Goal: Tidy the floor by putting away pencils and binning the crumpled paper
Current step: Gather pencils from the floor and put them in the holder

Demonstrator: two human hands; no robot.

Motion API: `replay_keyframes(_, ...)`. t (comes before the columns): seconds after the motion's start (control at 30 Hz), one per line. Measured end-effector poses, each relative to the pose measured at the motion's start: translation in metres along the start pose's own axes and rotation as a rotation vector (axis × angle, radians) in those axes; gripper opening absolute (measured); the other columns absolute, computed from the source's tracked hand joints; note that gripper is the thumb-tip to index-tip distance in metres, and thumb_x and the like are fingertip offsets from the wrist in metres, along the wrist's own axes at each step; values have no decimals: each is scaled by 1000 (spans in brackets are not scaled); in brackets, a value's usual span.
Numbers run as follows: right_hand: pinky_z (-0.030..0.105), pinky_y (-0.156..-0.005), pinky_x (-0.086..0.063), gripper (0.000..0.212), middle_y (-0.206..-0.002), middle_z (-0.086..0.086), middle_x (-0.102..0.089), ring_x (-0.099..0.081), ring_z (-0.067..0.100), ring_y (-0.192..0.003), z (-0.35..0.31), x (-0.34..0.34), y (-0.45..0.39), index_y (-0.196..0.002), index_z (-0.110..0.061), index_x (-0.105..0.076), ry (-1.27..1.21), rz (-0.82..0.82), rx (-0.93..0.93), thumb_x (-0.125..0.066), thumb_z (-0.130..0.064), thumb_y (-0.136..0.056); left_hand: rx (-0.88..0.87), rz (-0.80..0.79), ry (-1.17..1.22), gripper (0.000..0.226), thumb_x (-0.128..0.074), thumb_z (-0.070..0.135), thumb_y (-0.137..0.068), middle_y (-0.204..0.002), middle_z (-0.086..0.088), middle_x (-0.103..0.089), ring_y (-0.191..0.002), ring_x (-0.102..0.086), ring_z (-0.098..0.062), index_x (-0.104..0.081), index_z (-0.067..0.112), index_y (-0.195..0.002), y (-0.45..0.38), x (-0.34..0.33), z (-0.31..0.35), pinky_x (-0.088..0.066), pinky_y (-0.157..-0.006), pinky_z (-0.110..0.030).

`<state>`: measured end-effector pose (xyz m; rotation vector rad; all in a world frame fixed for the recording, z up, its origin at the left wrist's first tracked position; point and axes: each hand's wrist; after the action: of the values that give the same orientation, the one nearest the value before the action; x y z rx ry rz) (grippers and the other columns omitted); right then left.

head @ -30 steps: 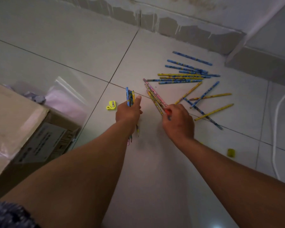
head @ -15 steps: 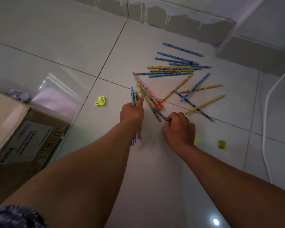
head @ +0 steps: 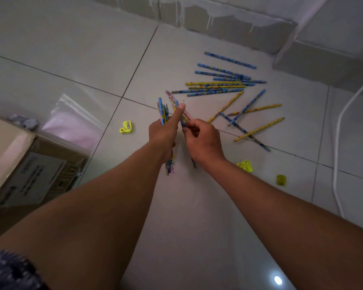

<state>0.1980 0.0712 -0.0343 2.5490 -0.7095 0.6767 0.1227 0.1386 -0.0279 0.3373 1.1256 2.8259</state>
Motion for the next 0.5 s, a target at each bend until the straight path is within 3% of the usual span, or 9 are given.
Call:
replay_keyframes(0.1,29,-77,-55,11,-87,-5,-73,-67,12,-81,-2,-2,0,-96,-22,-75,-37,-21,9,-66,-20,-89,-29,-37,-33,51,-78,55,-78,-74,-5,-59,-49,-37,-13,-74,7,-96,-4,3,1,-33,-42,-20)
replay_keyframes(0.23,31,-81,-56,15,-91,-5,-74,-67,9,-83,0,-6,-2,-100,-22,-76,-52,-8,0,-66,-25,-89,-74,9,-48,33,-66,45,-92,-71,0,-60,-54,-44,-14,-71,13,-86,-8,2,-2,-37,-50,-23)
replay_keyframes(0.43,37,-83,-47,23,-111,4,-64,-60,28,-104,16,0,4,-108,-22,-69,457,38,-4,-54,-25,-91,-88,129,-69,44,-50,54,-98,-71,-2,-59,-65,-52,-21,-57,19,-73,-25,13,-10,-45,-66,-33)
replay_keyframes(0.5,39,-84,-46,23,-114,5,-61,-59,31,-105,20,-2,7,-111,-21,-67,573,21,37,-53,-25,-92,-78,134,-19,44,-47,49,-101,-66,-3,-58,-56,-52,-19,-54,15,-74,-28,15,-13,-48,-59,-31)
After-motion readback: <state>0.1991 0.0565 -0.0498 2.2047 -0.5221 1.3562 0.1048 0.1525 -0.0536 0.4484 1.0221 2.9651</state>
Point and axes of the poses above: each hand's wrist, its own y-axis away from the middle knuckle, its own x-axis out of the back of the hand, z = x × y
